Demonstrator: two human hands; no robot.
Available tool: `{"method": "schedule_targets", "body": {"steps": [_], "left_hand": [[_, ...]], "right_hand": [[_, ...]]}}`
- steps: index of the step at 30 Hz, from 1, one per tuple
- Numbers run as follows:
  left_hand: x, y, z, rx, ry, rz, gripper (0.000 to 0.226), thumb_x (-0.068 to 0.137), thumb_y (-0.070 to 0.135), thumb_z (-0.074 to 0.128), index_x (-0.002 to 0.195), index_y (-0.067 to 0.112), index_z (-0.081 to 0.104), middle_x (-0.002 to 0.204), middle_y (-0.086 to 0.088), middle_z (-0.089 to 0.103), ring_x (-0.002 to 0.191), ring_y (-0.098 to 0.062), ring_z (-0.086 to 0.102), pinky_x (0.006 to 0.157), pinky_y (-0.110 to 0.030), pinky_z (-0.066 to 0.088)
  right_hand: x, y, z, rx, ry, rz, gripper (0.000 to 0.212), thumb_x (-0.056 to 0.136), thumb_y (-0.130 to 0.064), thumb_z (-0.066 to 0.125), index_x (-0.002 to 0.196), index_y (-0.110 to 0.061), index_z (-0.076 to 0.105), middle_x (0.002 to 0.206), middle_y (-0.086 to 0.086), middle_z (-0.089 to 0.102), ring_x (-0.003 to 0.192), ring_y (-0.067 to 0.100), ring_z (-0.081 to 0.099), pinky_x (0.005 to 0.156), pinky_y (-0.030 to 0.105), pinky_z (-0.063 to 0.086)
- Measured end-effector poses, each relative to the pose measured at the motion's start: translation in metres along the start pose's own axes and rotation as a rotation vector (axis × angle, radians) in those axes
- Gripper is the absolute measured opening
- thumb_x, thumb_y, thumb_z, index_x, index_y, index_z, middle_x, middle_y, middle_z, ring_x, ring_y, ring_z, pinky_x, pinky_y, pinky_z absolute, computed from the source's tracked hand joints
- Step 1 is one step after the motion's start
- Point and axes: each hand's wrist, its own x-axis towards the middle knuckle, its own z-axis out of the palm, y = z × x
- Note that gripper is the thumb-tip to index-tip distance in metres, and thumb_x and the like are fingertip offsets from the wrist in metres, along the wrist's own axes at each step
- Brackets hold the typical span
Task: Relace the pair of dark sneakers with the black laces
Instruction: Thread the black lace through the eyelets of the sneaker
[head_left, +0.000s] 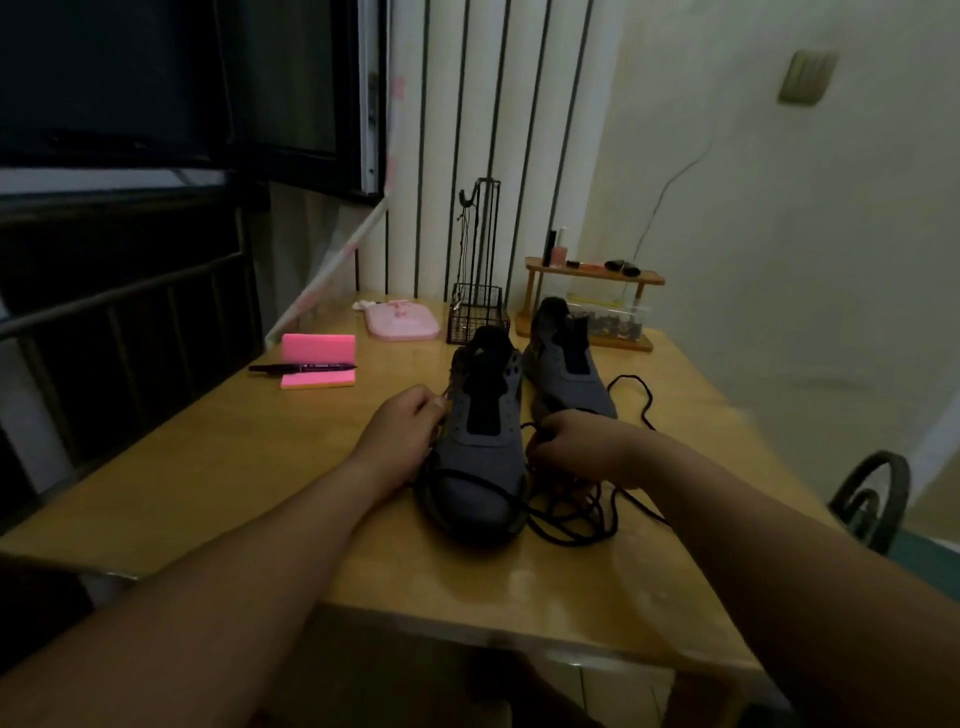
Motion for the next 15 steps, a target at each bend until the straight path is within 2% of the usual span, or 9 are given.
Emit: {"method": "schedule_targets", "body": {"steps": [2,4,6,8,11,12,15], "left_hand": [[-0.001,0.001,0.001,0.014,0.006,-0.006,0.032,0.107,0.022,0.053,0.075,0.016,0.052,0.056,0.003,0.051,0.051,-0.016,0.044,0.054,-0.031,0.034],[-0.002,0.002,0.002,0.046,0.011,0.001,0.033,0.107,0.023,0.053,0.075,0.017,0.052,0.056,0.006,0.051,0.052,-0.015,0.044,0.056,-0.032,0.034],[-0.001,0.000,0.001,0.069,0.011,0.011,0.034,0.107,0.024,0.054,0.074,0.018,0.052,0.055,0.008,0.051,0.054,-0.015,0.044,0.058,-0.033,0.035],[0.000,-0.002,0.000,0.073,0.006,0.018,0.034,0.107,0.024,0.054,0.074,0.019,0.052,0.056,0.009,0.051,0.055,-0.016,0.044,0.060,-0.033,0.035],[0.001,-0.004,-0.001,0.040,-0.006,0.027,0.035,0.108,0.025,0.054,0.073,0.021,0.052,0.056,0.008,0.051,0.055,-0.017,0.044,0.059,-0.034,0.036],[0.001,-0.005,-0.001,0.034,-0.008,0.030,0.035,0.108,0.025,0.053,0.073,0.021,0.052,0.056,0.008,0.051,0.054,-0.016,0.044,0.058,-0.034,0.035],[0.002,-0.005,-0.001,0.038,-0.008,0.035,0.034,0.108,0.025,0.053,0.074,0.021,0.053,0.057,0.006,0.052,0.052,-0.015,0.045,0.055,-0.032,0.035]], "right_hand": [[0.004,-0.004,-0.003,0.042,0.001,-0.001,0.028,0.101,-0.014,0.054,0.119,0.005,0.064,0.111,0.030,0.071,0.087,0.038,0.072,0.069,0.043,0.062],[0.007,-0.010,-0.007,0.050,0.005,-0.008,0.024,0.102,-0.014,0.054,0.115,0.003,0.066,0.108,0.024,0.073,0.093,0.038,0.075,0.063,0.036,0.063],[0.013,-0.016,-0.008,0.069,0.029,-0.012,0.024,0.106,-0.015,0.052,0.112,0.001,0.069,0.105,0.018,0.075,0.082,0.031,0.075,0.059,0.030,0.058],[0.020,-0.021,-0.007,0.093,0.084,-0.013,0.028,0.106,-0.016,0.051,0.111,0.003,0.071,0.104,0.019,0.075,0.070,0.025,0.066,0.060,0.031,0.053],[0.029,-0.018,-0.005,0.132,0.169,0.004,0.032,0.105,-0.016,0.054,0.114,0.010,0.070,0.105,0.029,0.072,0.078,0.030,0.061,0.067,0.040,0.050],[0.030,-0.016,-0.006,0.216,0.192,0.003,0.030,0.105,-0.015,0.054,0.114,0.010,0.069,0.100,0.028,0.072,0.076,0.030,0.063,0.065,0.039,0.051],[0.028,-0.012,-0.014,0.720,0.255,0.009,0.021,0.106,-0.011,0.052,0.114,0.003,0.066,0.086,0.015,0.072,0.064,0.019,0.068,0.059,0.029,0.055]]}}
